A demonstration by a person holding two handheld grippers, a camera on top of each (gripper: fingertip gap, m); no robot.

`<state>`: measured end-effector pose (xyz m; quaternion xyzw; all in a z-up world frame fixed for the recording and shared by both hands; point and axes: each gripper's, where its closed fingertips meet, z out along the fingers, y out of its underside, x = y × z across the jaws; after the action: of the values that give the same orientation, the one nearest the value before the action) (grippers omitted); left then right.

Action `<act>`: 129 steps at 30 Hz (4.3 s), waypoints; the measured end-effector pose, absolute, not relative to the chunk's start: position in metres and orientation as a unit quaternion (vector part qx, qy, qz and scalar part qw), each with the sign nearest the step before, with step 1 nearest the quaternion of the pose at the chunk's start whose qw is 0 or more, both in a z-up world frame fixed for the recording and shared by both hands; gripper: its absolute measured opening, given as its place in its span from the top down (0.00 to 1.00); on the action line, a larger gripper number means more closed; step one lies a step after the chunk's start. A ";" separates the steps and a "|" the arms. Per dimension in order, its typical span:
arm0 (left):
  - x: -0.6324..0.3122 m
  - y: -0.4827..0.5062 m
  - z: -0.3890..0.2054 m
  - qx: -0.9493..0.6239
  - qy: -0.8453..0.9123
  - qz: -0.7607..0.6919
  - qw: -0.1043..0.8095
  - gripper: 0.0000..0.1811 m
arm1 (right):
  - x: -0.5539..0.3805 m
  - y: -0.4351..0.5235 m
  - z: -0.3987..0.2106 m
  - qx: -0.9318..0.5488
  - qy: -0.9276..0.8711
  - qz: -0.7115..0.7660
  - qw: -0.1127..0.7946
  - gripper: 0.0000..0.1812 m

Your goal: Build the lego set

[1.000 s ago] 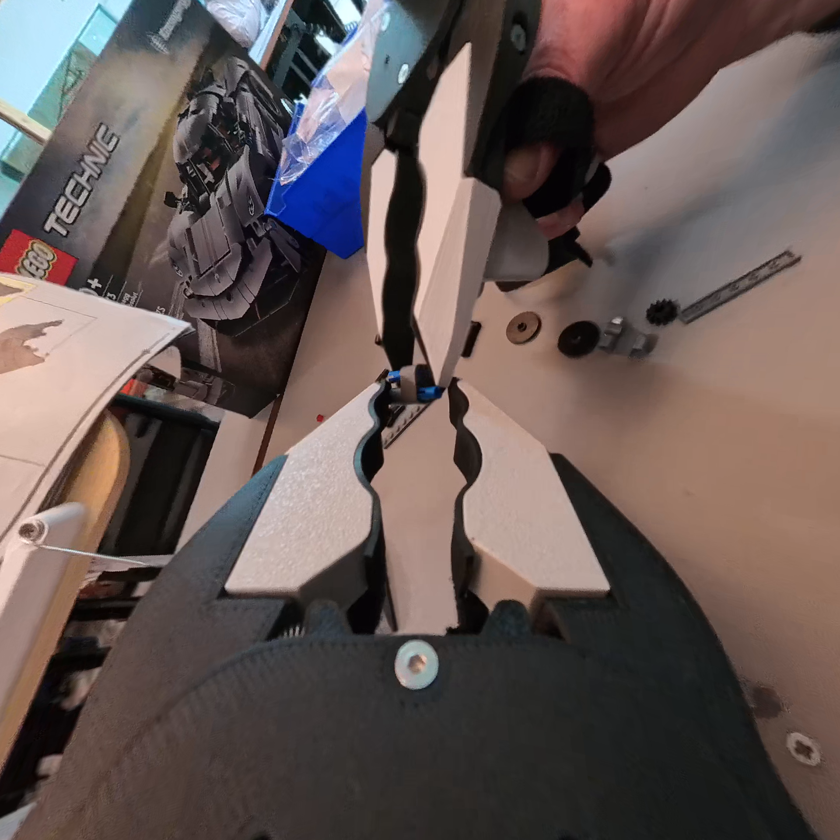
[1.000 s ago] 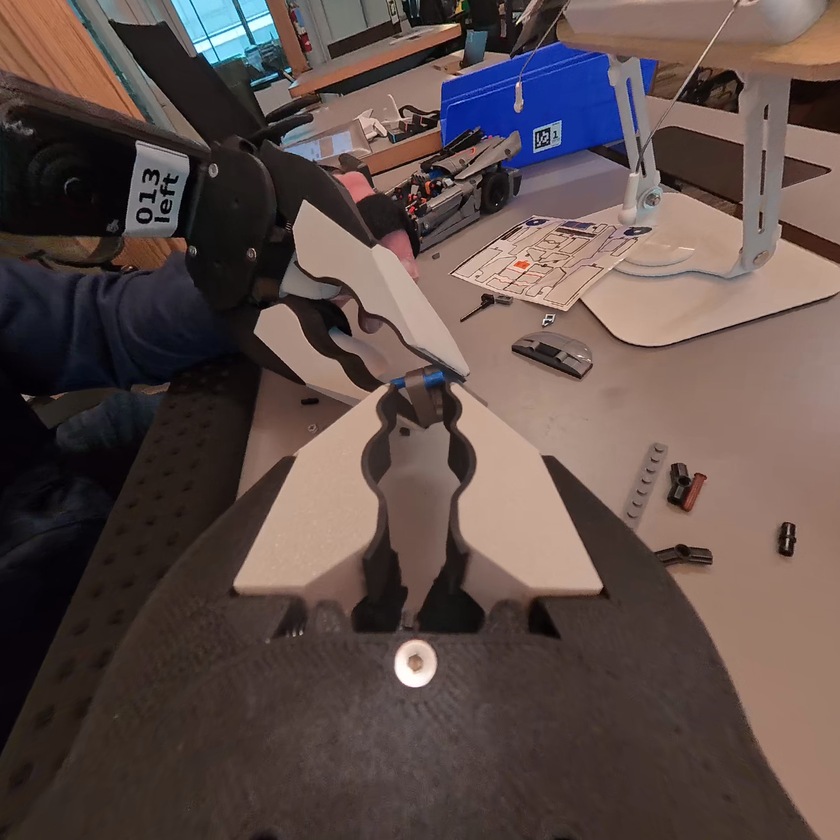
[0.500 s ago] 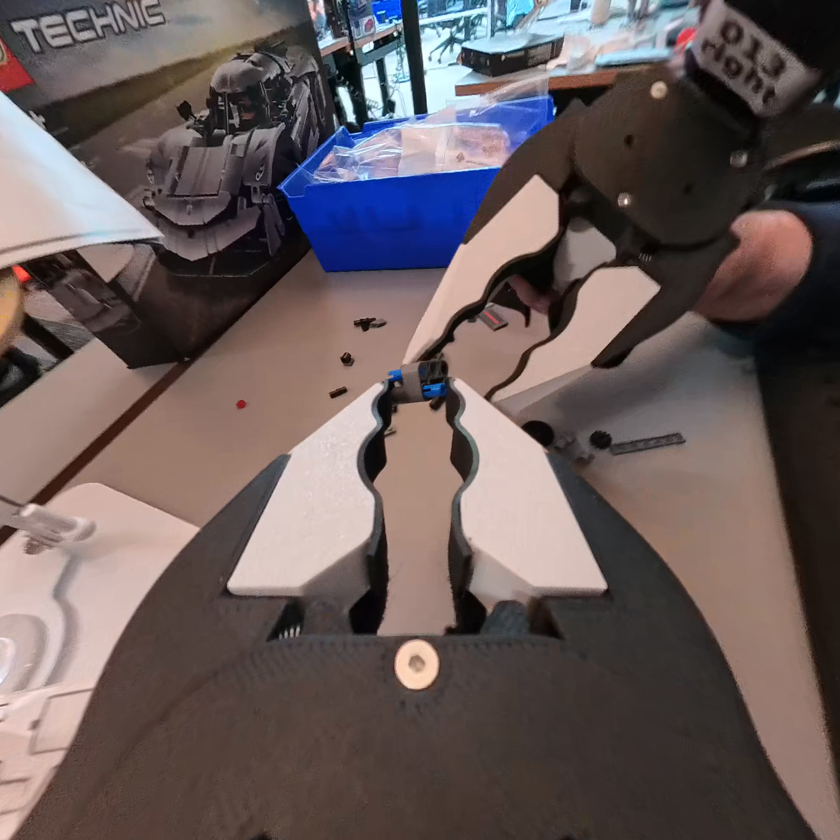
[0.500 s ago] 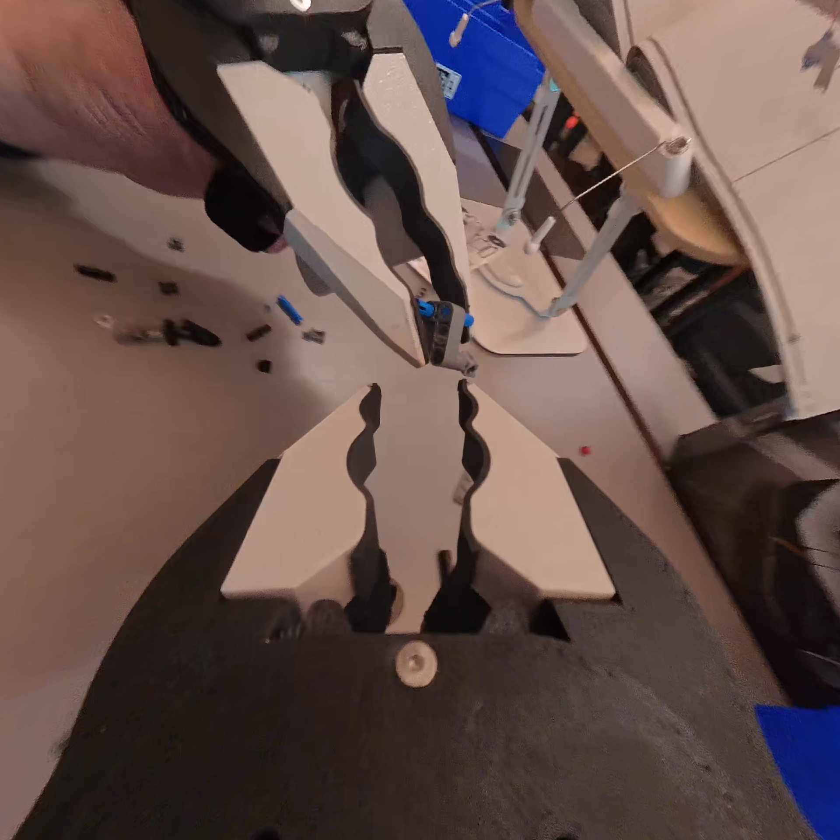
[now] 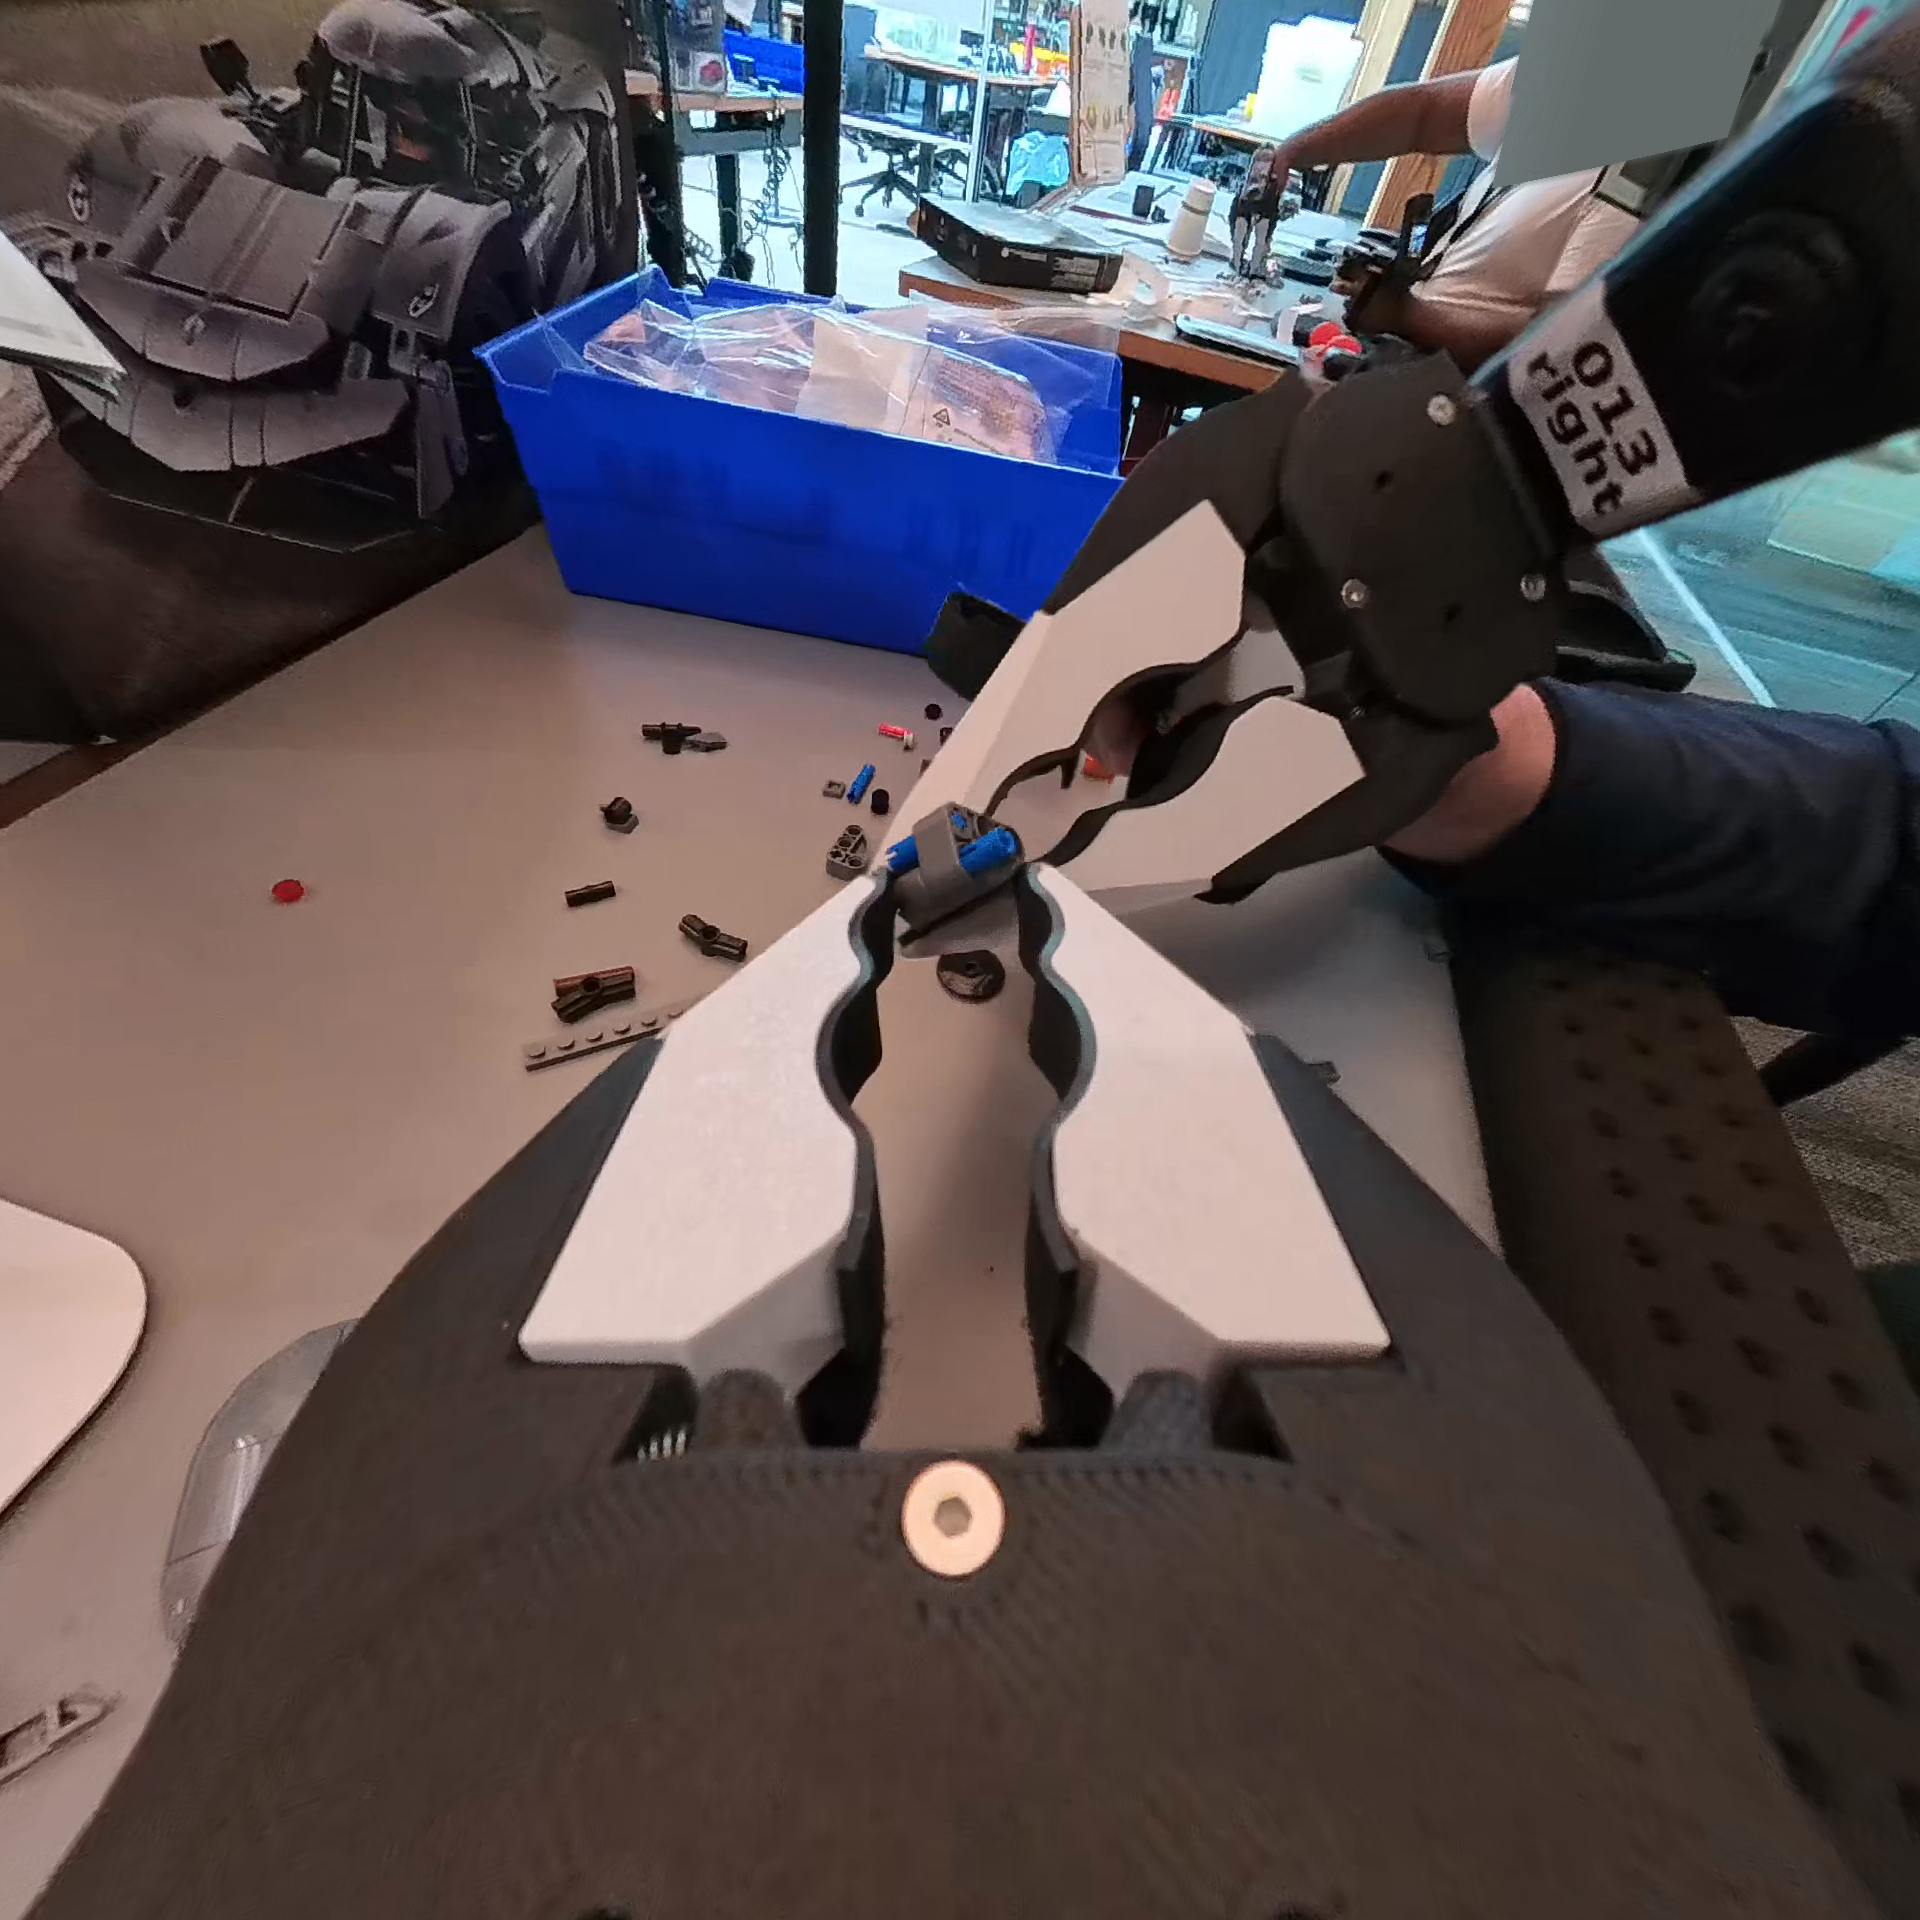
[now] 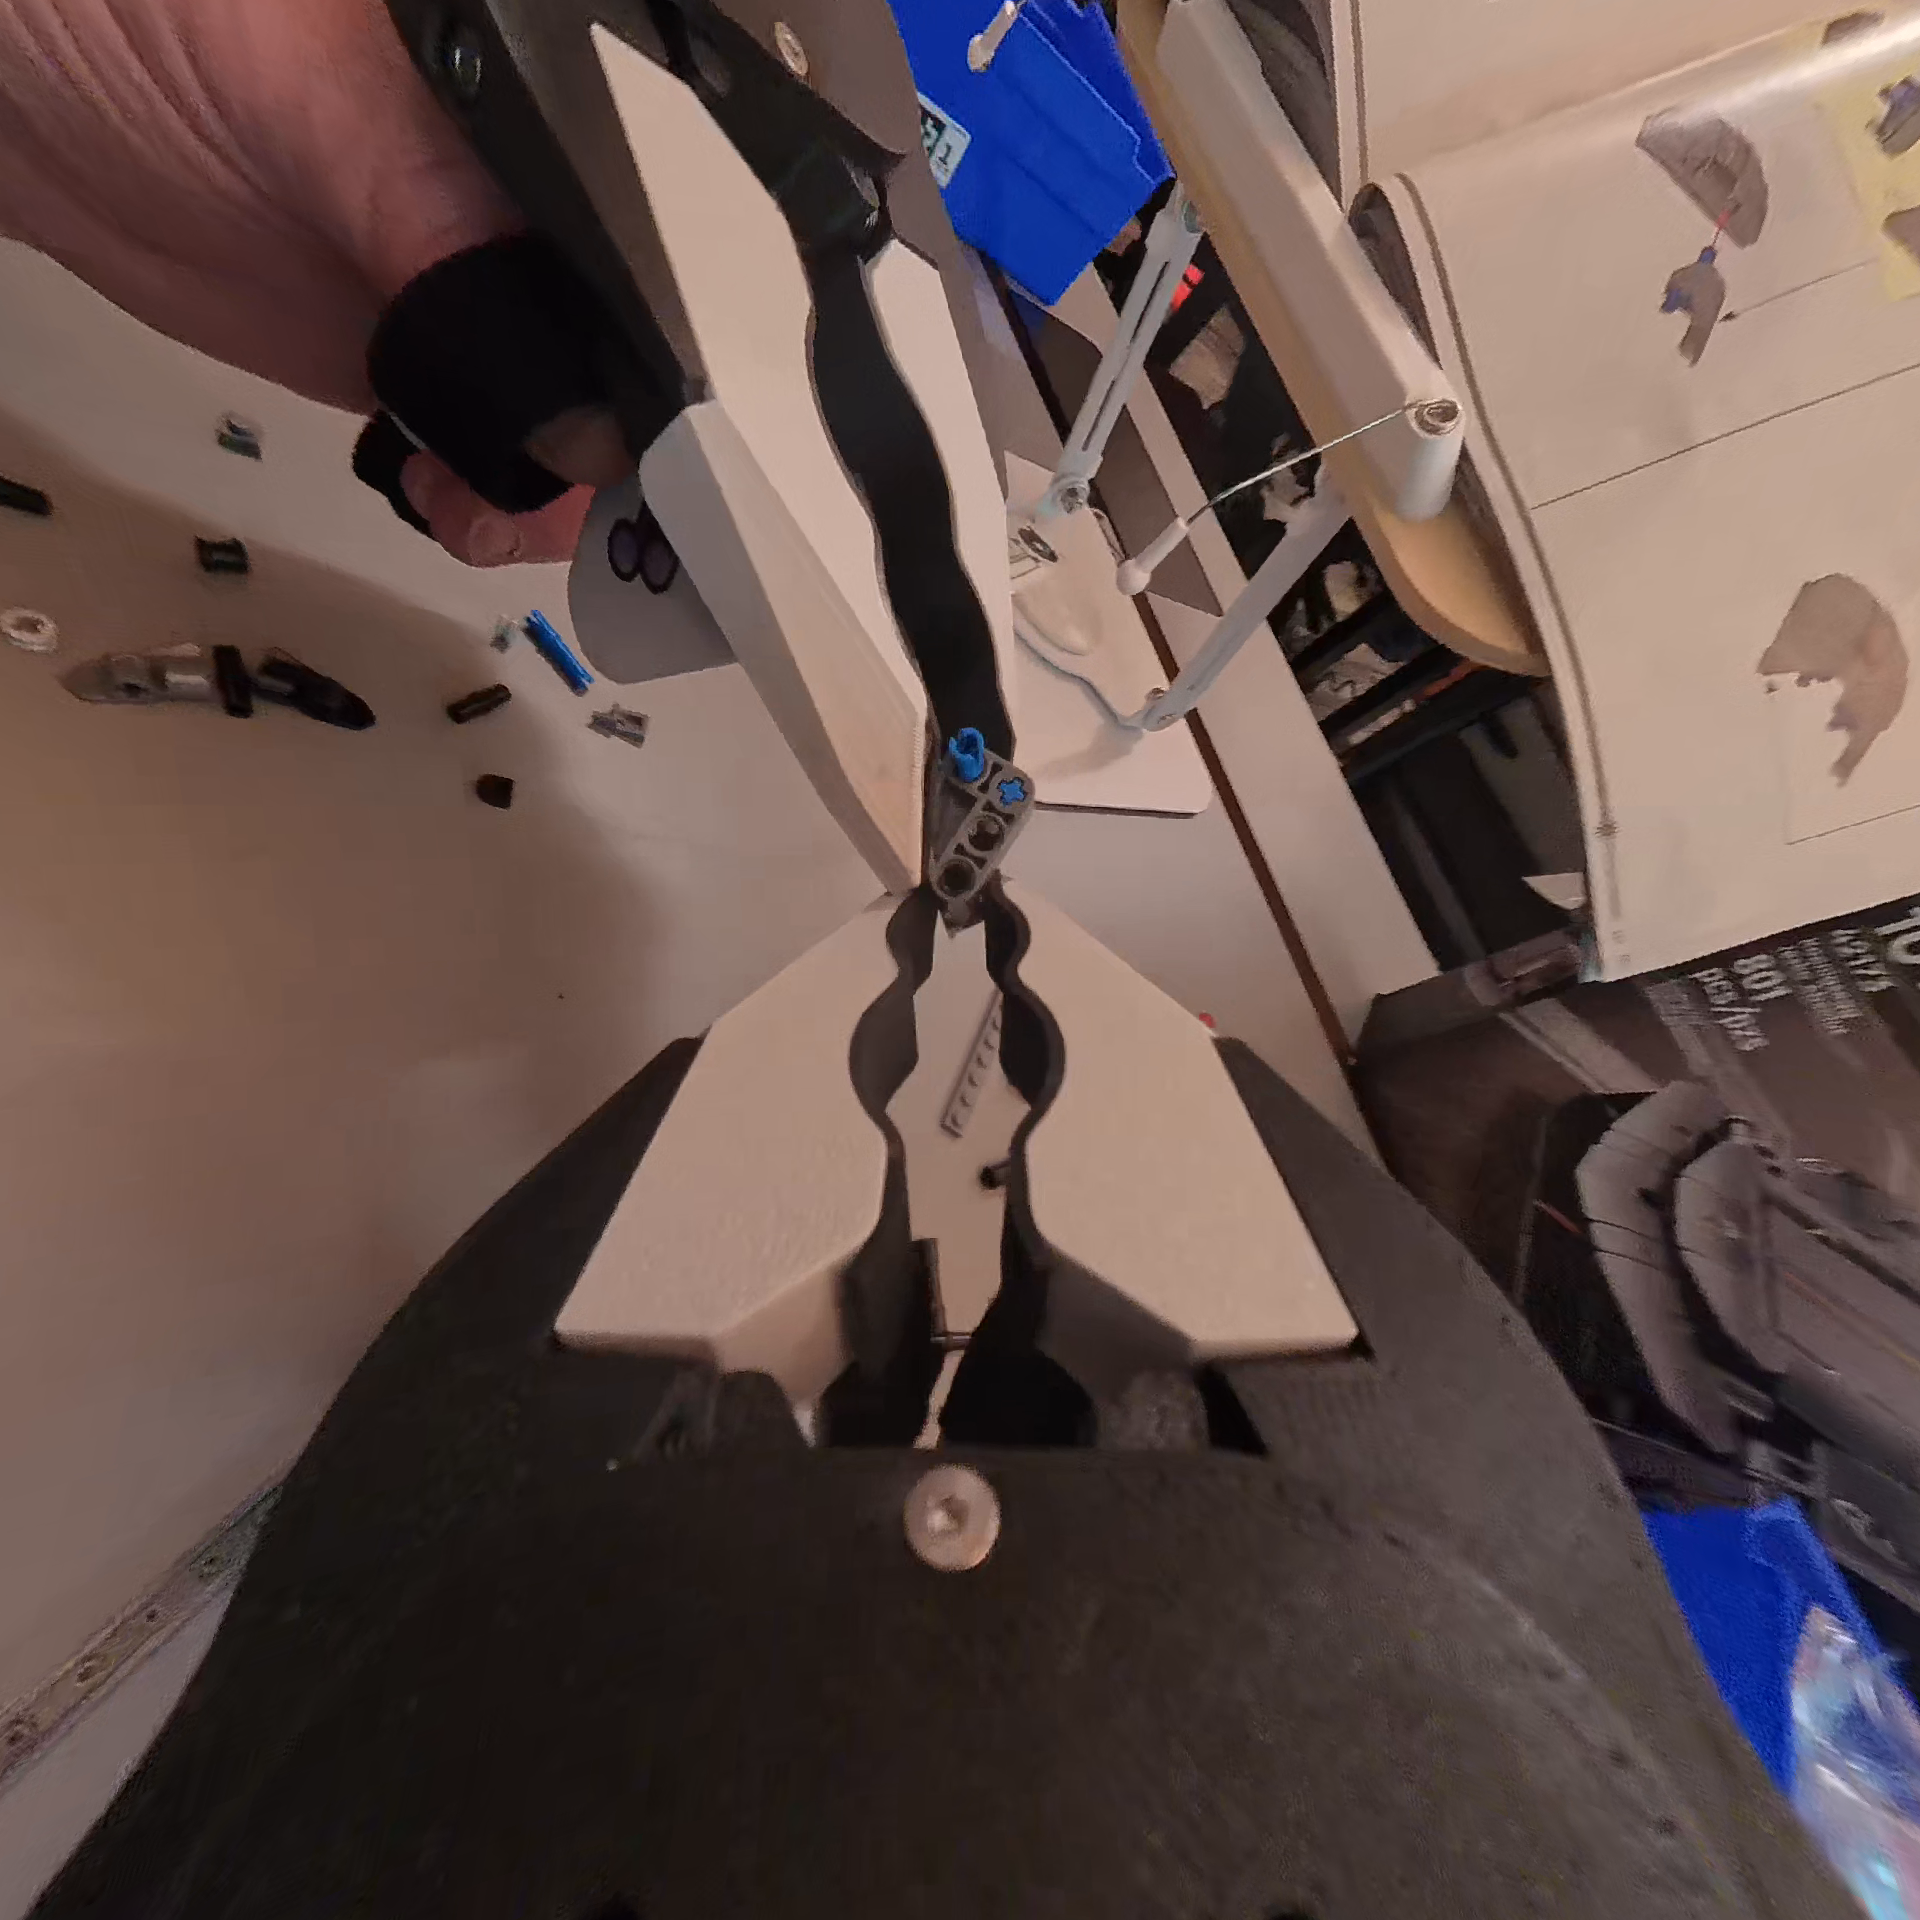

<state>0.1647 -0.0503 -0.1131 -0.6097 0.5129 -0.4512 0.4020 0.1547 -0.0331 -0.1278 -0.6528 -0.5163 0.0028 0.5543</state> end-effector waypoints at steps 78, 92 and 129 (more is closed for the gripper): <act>0.119 0.028 -0.141 -0.720 0.310 -0.539 0.308 0.91 | 0.096 0.036 -0.134 -0.652 -0.513 -0.032 0.557 0.87; 0.118 0.023 -0.149 -0.725 0.309 -0.557 0.264 0.92 | 0.106 0.038 -0.155 -0.671 -0.523 0.009 0.526 0.85; 0.084 0.023 -0.218 -0.720 0.599 -0.204 0.284 0.89 | 0.106 -0.007 -0.221 -0.741 -0.581 0.135 0.309 0.89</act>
<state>0.0844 0.0233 -0.2176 -0.7202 0.5989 -0.2039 0.2845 0.1061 -0.0070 -0.2215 -0.7410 -0.5806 0.1353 0.3092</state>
